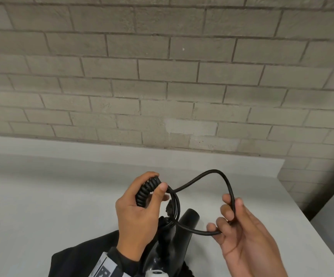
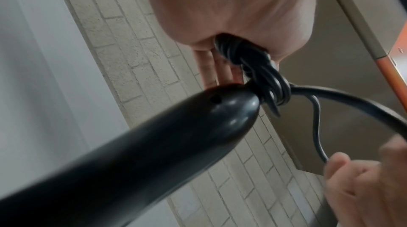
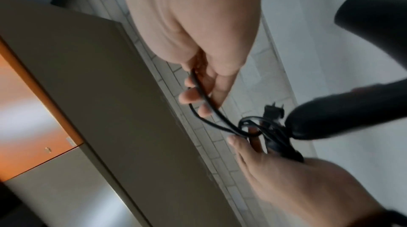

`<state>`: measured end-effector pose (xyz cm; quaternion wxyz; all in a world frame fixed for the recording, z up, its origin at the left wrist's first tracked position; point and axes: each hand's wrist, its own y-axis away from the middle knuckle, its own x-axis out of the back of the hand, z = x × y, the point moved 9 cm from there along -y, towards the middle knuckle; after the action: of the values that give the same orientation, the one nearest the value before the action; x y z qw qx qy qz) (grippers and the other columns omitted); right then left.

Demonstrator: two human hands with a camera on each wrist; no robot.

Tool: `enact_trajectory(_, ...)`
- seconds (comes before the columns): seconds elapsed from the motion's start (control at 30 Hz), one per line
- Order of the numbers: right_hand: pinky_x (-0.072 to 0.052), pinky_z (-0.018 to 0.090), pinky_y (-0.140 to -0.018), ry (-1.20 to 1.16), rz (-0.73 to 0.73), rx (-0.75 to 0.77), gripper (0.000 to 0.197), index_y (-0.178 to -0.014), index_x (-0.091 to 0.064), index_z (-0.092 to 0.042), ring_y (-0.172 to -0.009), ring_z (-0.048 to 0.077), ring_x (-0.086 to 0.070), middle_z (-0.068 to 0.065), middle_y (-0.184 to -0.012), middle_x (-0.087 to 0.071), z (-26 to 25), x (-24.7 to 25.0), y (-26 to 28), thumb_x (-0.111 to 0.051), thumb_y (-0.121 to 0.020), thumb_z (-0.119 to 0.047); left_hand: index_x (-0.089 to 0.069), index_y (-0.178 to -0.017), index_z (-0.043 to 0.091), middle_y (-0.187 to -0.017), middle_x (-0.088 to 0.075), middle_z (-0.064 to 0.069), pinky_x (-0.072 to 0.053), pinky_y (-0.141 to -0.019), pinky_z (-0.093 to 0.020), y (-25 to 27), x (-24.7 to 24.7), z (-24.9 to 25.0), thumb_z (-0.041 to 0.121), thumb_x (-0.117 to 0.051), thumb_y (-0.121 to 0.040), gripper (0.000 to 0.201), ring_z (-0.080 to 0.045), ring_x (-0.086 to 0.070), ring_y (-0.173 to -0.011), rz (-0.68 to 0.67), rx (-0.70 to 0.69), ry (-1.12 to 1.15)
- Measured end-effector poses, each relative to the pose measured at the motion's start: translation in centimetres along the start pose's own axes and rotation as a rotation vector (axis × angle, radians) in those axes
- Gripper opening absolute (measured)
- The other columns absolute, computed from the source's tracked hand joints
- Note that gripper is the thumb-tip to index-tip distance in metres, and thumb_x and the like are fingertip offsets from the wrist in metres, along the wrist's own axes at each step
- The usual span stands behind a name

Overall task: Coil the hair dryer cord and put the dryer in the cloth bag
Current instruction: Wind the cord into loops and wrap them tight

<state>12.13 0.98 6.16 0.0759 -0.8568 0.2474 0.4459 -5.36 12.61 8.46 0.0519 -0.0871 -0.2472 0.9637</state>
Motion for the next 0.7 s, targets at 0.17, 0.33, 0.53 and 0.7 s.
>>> enact_trajectory(0.17,-0.035,0.021,-0.035,0.089,0.201,-0.002,0.027,-0.105,-0.062,0.005,-0.038,0.01,-0.034,0.004,-0.057,-0.044,-0.6,2.8,-0.7,-0.044,-0.097,-0.012,-0.071,-0.095,0.026,-0.074,-0.071,-0.005,-0.06,-0.061,-0.027,0.4,-1.1,0.3,0.031,-0.073,-0.074,0.022,-0.021,-0.072,-0.059,-0.048,0.003,-0.032)
enact_trajectory(0.33,-0.053,0.013,-0.068,0.855,0.376,0.564,0.023,-0.109,-0.059,-0.019,-0.081,0.015,-0.061,0.006,-0.104,-0.06,-3.9,3.1,1.3,-0.067,-0.089,-0.013,-0.069,-0.095,0.039,-0.077,-0.07,0.006,-0.054,-0.056,-0.018,0.5,-0.9,0.7,0.035,-0.074,-0.074,0.022,-0.022,-0.065,-0.053,-0.015,-0.058,-0.115)
enact_trajectory(0.53,-0.041,0.007,-0.069,1.599,-0.113,0.899,0.027,-0.099,-0.063,-0.028,-0.084,0.001,-0.057,-0.016,-0.089,-0.061,1.2,-4.5,4.2,-0.056,-0.081,-0.048,-0.068,-0.098,0.038,-0.079,-0.07,0.013,-0.054,-0.053,-0.022,1.0,-1.2,1.6,0.032,-0.075,-0.077,0.023,-0.018,-0.062,-0.051,-0.022,-0.12,-0.176)
enact_trajectory(0.7,-0.049,0.015,-0.064,1.589,-0.282,0.726,0.017,-0.102,-0.055,-0.041,-0.078,-0.001,-0.06,-0.022,-0.086,-0.063,1.8,-3.8,2.4,-0.043,-0.091,-0.048,-0.069,-0.095,0.035,-0.075,-0.069,0.008,-0.058,-0.056,-0.037,0.7,-0.9,1.0,0.037,-0.075,-0.076,0.019,-0.017,-0.062,-0.054,-0.023,-0.082,-0.179)
